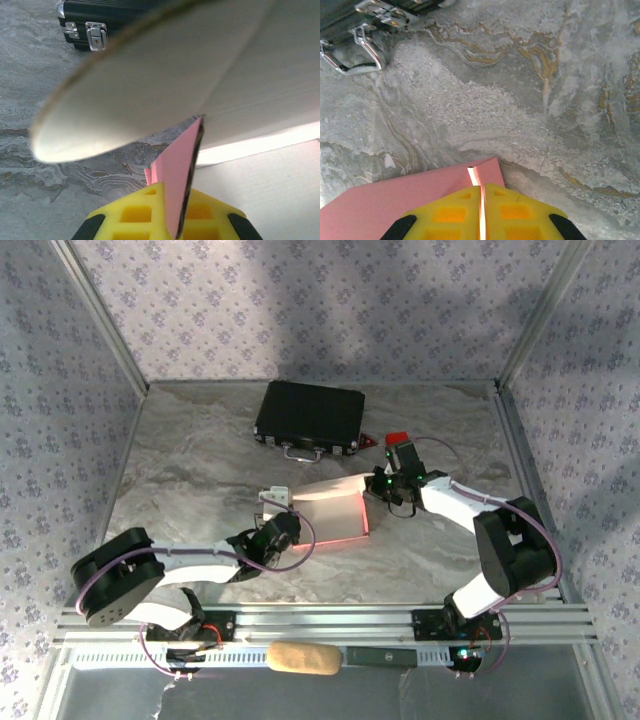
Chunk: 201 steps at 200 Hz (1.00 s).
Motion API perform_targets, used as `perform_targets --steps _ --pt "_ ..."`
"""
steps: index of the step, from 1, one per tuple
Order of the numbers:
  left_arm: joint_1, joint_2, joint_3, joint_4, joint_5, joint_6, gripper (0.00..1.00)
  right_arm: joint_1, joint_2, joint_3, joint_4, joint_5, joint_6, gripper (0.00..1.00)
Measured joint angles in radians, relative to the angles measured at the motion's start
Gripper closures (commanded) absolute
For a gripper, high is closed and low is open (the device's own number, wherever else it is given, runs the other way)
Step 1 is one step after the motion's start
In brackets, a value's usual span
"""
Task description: Fold the paper box
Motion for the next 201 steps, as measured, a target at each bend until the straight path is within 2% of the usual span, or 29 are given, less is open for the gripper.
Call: perform_targets --steps 69,134,201 --pt "-0.007 0.064 -0.018 0.122 -0.006 0.025 1.0 0.006 -0.047 -0.076 0.06 0.014 0.003 0.88" --pt "-0.03 0.077 -0.033 0.151 -0.027 0.015 1.0 0.017 -0.056 -0.13 0.126 0.034 0.003 0.88" --pt "-0.039 0.065 -0.04 0.136 -0.001 -0.063 1.0 0.032 -0.084 -0.167 0.15 0.037 0.004 0.88"
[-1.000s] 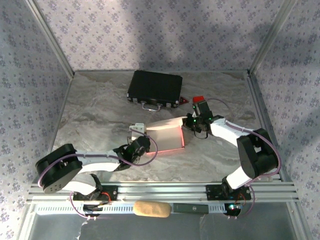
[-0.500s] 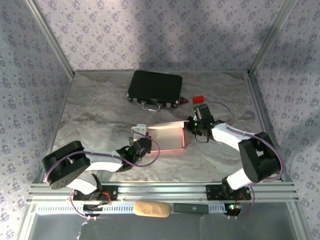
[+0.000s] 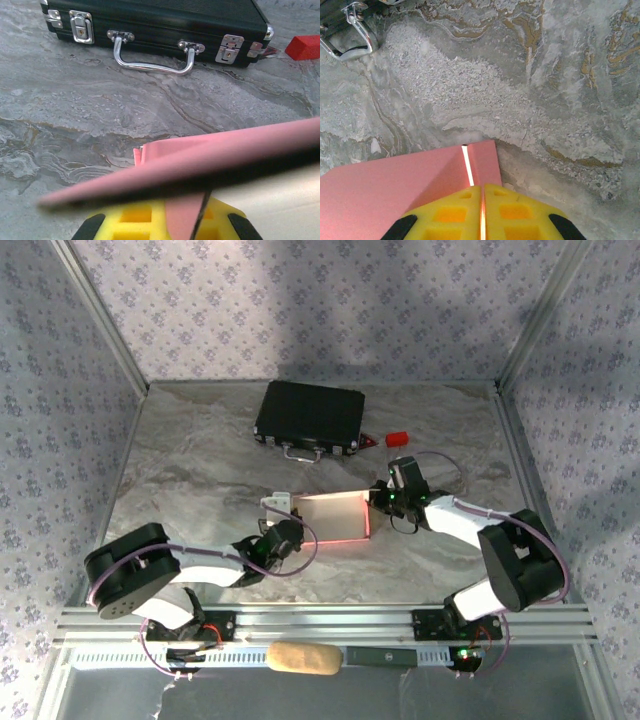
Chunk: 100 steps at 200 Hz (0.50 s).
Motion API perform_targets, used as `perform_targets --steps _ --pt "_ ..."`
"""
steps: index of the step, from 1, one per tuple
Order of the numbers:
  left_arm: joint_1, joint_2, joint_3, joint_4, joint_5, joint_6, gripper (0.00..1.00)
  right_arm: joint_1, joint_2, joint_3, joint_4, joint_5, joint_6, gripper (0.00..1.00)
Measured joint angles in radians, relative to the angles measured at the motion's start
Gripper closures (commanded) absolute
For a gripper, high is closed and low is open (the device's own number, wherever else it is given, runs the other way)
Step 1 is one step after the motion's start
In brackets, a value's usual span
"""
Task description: Fold the paper box
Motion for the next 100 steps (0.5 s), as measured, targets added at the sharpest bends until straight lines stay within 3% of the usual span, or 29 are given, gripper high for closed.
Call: perform_targets --steps 100 --pt "0.081 -0.051 0.115 -0.264 0.146 -0.128 1.0 0.003 0.0 0.002 -0.002 0.014 0.0 0.88"
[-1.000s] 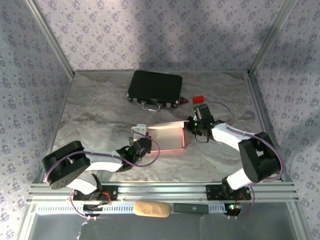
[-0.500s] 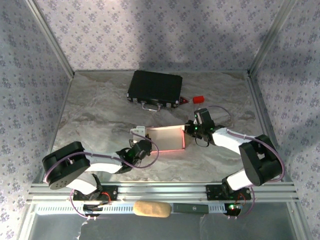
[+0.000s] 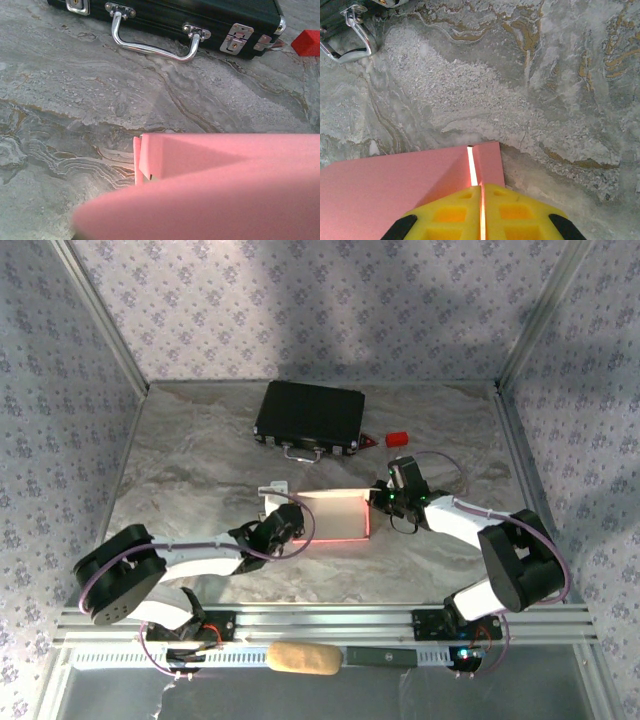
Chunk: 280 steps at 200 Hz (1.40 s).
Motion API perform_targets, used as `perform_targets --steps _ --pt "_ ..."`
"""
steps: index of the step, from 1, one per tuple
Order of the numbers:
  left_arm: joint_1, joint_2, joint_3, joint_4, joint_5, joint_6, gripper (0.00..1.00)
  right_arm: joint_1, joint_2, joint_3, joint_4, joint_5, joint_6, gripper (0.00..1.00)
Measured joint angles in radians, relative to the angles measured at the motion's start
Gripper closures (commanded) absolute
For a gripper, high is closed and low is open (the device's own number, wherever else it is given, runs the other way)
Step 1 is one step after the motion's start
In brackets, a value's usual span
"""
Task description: Fold the paper box
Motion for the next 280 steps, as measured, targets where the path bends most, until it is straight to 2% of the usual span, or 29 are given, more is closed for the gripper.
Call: perform_targets --steps 37,76,119,203,280 --pt "0.01 0.0 0.03 -0.053 0.016 -0.045 1.0 0.0 0.0 0.008 -0.007 0.001 0.0 0.88" --pt "0.023 0.0 0.103 -0.179 0.036 -0.097 1.0 0.0 0.0 0.026 -0.024 0.007 0.0 0.89" --pt "0.045 0.01 0.136 -0.226 0.055 -0.123 1.0 0.0 0.015 0.046 -0.031 0.007 0.0 0.89" --pt "0.037 0.034 0.045 -0.062 0.092 -0.172 1.0 0.0 0.024 0.037 -0.026 -0.001 0.0 0.89" --pt "0.018 0.032 -0.019 -0.042 0.111 -0.181 1.0 0.003 -0.039 0.005 -0.035 0.009 0.0 0.87"
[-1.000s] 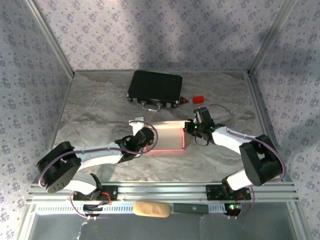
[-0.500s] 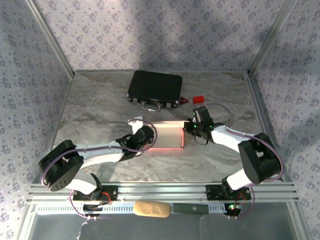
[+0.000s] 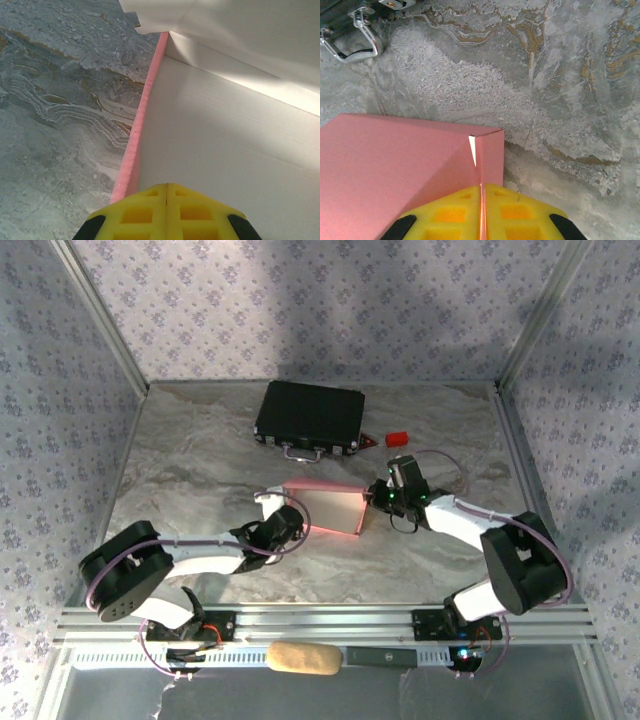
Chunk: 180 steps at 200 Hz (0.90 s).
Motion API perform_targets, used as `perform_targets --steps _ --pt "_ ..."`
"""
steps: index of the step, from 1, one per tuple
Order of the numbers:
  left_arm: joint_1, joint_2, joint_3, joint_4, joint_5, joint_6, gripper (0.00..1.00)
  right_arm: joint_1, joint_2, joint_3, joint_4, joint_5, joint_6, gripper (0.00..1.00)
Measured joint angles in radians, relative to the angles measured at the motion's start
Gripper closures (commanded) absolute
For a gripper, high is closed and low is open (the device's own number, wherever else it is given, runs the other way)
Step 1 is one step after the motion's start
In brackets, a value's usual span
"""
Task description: Fold the paper box
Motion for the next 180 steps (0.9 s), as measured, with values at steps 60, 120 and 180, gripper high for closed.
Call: perform_targets --steps 60,120,180 --pt "-0.044 -0.121 0.055 -0.153 0.006 0.044 0.42 -0.023 -0.075 0.0 -0.078 0.026 -0.016 0.76" --pt "0.019 -0.357 0.162 -0.433 0.042 0.149 0.38 -0.053 -0.263 0.004 -0.194 0.084 -0.111 0.63" --pt "0.383 -0.275 0.202 -0.546 0.404 0.464 0.39 -0.056 -0.272 0.031 -0.216 -0.031 -0.283 0.53"
